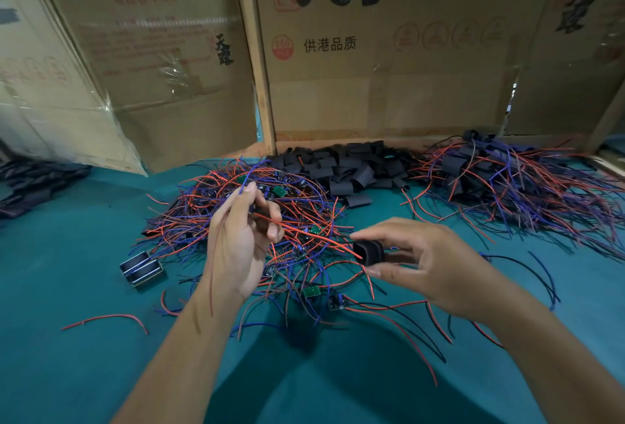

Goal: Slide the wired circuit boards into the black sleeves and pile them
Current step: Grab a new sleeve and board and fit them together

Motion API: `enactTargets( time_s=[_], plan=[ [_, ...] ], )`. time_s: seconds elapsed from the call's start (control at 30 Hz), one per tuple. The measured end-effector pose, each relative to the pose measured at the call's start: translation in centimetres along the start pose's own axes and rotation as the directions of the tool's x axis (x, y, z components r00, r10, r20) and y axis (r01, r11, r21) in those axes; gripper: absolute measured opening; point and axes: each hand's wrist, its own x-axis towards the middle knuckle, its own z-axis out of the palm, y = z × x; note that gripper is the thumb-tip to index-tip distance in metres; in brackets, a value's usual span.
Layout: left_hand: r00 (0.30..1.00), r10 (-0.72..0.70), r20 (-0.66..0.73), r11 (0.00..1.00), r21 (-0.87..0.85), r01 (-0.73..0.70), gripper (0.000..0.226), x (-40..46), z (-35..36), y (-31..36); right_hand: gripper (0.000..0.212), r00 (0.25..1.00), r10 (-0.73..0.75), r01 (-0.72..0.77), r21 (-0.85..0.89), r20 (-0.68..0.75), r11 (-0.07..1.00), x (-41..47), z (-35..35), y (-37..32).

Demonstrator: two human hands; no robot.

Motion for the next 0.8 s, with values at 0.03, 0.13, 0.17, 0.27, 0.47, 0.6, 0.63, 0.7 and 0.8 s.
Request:
enactTargets(
  time_s=[0.03, 0.13, 0.17, 0.27, 0.47, 0.6, 0.63, 0.7, 0.8],
  plan=[
    [1.000, 0.003, -0.001, 1.000, 0.000, -0.003, 0.028, 0.01, -0.03, 0.01, 0.037, 1.000, 0.006, -0.007, -0.008, -0.009, 1.000, 0.01, -0.11, 0.06],
    [1.000, -0.001, 0.000, 1.000, -0.002, 0.001, 0.028, 0.03, -0.08, 0.00, 0.037, 0.999, 0.024, -0.026, -0.048, -0.040, 0.998, 0.05, -0.31, 0.24],
    [1.000, -0.002, 0.003, 1.000, -0.005, 0.002, 0.028, 0.04, -0.11, -0.01, 0.036, 0.999, 0.030, -0.032, -0.055, -0.045, 0.998, 0.06, -0.32, 0.30],
    [1.000, -0.009, 0.012, 1.000, -0.011, 0.009, 0.028, 0.08, -0.17, -0.08, 0.036, 0.998, 0.043, -0.047, -0.079, -0.055, 0.996, 0.03, -0.31, 0.44],
    [1.000, -0.014, 0.014, 1.000, -0.012, 0.014, 0.029, 0.03, -0.31, 0.03, 0.036, 0.998, 0.016, -0.021, -0.080, -0.067, 0.997, 0.01, -0.07, -0.07],
    [1.000, -0.005, -0.002, 1.000, 0.011, 0.005, 0.028, -0.12, -0.11, 0.09, 0.037, 0.999, 0.004, -0.005, -0.023, -0.046, 1.000, -0.05, 0.21, -0.39],
    [1.000, 0.000, -0.004, 1.000, 0.022, 0.000, 0.028, -0.15, -0.08, 0.10, 0.038, 0.999, 0.008, -0.008, -0.005, -0.034, 1.000, -0.09, 0.24, -0.45],
    [1.000, 0.011, -0.008, 0.999, 0.045, -0.011, 0.028, -0.18, -0.02, 0.15, 0.038, 1.000, -0.008, 0.007, -0.038, -0.020, 0.999, -0.14, 0.19, -0.42],
    [1.000, 0.031, -0.004, 0.997, 0.067, -0.030, 0.028, -0.22, 0.01, 0.21, 0.038, 1.000, -0.025, 0.024, -0.110, -0.008, 0.994, -0.16, -0.04, -0.46]
  ],
)
